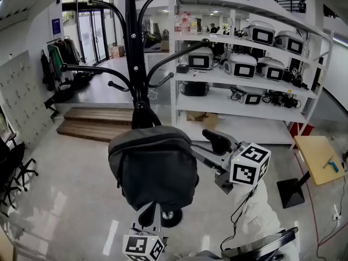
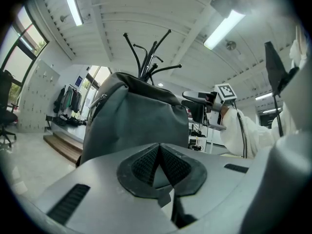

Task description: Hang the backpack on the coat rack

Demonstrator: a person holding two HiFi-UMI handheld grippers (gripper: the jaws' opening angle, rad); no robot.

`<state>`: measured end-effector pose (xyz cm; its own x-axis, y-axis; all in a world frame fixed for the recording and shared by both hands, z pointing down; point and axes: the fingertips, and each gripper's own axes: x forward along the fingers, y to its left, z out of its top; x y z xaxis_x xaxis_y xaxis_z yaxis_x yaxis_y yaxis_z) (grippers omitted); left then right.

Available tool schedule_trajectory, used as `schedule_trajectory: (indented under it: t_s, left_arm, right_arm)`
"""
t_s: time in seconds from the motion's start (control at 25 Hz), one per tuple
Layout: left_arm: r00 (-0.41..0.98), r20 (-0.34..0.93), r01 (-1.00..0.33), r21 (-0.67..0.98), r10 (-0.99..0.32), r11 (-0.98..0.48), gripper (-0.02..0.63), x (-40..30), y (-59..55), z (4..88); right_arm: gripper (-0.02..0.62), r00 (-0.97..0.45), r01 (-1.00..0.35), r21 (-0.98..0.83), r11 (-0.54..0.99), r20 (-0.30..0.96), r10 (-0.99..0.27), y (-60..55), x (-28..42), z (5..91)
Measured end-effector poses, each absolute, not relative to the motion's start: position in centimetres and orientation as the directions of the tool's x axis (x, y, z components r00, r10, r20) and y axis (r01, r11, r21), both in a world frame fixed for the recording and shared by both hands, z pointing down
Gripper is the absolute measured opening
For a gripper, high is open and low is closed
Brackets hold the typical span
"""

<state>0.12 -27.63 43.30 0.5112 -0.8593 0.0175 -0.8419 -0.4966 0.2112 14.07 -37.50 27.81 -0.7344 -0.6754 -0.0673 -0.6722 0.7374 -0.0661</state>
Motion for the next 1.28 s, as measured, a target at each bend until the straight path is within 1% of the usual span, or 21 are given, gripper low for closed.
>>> schedule_trajectory:
  t_s: [0.12,0.24,0.32,0.44,0.52,0.76,0.84,0.96,1.0,1.16,1.28]
  left_arm:
    - [0.512,0.020,-0.841,0.213,-0.859,-0.497,0.003,0.2,-27.3,43.3]
    - [0.515,0.022,-0.840,0.212,-0.857,-0.500,0.003,0.2,-26.7,43.6]
    - [0.515,0.026,-0.841,0.211,-0.857,-0.499,0.003,0.2,-26.4,43.8]
    - [0.514,0.033,-0.843,0.201,-0.857,-0.498,0.003,0.2,-26.0,44.1]
    - [0.517,0.039,-0.843,0.199,-0.855,-0.500,0.003,0.3,-25.8,44.2]
    - [0.531,0.059,-0.836,0.198,-0.845,-0.512,0.003,0.9,-25.1,44.9]
    - [0.535,0.064,-0.834,0.202,-0.843,-0.514,0.003,0.8,-24.9,45.2]
    - [0.537,0.070,-0.832,0.211,-0.841,-0.513,0.003,0.6,-24.9,45.4]
    - [0.538,0.070,-0.831,0.213,-0.840,-0.514,0.003,0.5,-25.0,45.4]
    - [0.544,0.068,-0.828,0.207,-0.836,-0.522,0.003,0.4,-25.0,45.5]
    - [0.540,0.080,-0.833,0.197,-0.838,-0.518,0.003,0.4,-25.0,46.0]
  right_arm:
    - [0.281,-0.661,-0.730,-0.159,0.665,-0.086,-0.746,-37.2,15.8,28.8]
    - [0.279,-0.548,-0.788,-0.268,0.555,-0.106,-0.830,-36.3,17.9,30.1]
    - [0.279,-0.471,-0.823,-0.311,0.476,-0.096,-0.877,-35.5,19.2,31.1]
    - [0.279,-0.364,-0.877,-0.310,0.367,-0.068,-0.929,-34.4,20.3,32.7]
    - [0.278,-0.317,-0.895,-0.309,0.321,-0.065,-0.946,-33.8,20.5,33.7]
    - [0.273,-0.280,-0.911,-0.313,0.268,-0.008,-0.960,-32.3,19.0,37.7]
    - [0.246,-0.272,-0.916,-0.307,0.259,-0.001,-0.962,-31.7,18.1,38.4]
    - [0.162,-0.273,-0.925,-0.281,0.257,0.019,-0.962,-30.8,16.5,39.3]
    - [0.144,-0.277,-0.928,-0.268,0.260,0.027,-0.961,-30.5,15.9,39.5]
    - [0.112,-0.305,-0.936,-0.204,0.288,0.059,-0.951,-29.6,13.3,40.8]
    - [0.067,-0.319,-0.939,-0.161,0.304,0.079,-0.944,-29.0,11.5,42.0]
